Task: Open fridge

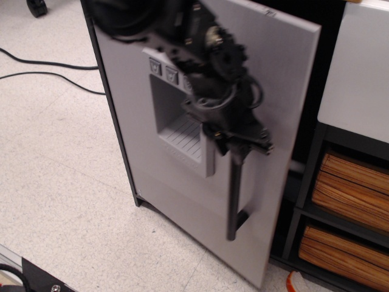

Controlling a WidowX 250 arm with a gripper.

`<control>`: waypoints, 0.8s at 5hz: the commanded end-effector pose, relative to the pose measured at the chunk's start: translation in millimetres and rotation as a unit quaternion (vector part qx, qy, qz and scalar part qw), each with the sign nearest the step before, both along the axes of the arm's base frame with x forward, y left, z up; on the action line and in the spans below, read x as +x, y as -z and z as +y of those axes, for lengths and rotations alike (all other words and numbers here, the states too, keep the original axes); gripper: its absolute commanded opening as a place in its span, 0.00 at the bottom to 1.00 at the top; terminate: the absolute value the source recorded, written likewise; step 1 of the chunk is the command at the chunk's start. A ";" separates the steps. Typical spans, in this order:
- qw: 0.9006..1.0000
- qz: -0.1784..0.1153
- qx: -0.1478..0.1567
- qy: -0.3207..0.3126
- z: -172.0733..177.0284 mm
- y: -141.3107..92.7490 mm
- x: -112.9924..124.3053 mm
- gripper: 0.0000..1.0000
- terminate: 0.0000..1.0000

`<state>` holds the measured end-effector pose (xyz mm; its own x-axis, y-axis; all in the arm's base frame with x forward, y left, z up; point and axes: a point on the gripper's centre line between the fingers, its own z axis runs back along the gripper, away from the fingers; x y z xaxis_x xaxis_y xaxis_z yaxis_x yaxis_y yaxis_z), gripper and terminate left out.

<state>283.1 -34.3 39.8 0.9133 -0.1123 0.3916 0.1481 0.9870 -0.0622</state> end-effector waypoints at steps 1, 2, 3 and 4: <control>0.999 -0.031 0.008 -0.003 26.6 -29.4 -28.6 1.00 0.00; 0.998 0.048 0.013 -0.029 36.2 -23.0 -45.7 1.00 0.00; 0.995 0.081 0.046 -0.022 21.1 -4.0 -58.9 1.00 0.00; 0.994 0.096 0.045 -0.003 -17.0 16.1 -57.5 1.00 0.00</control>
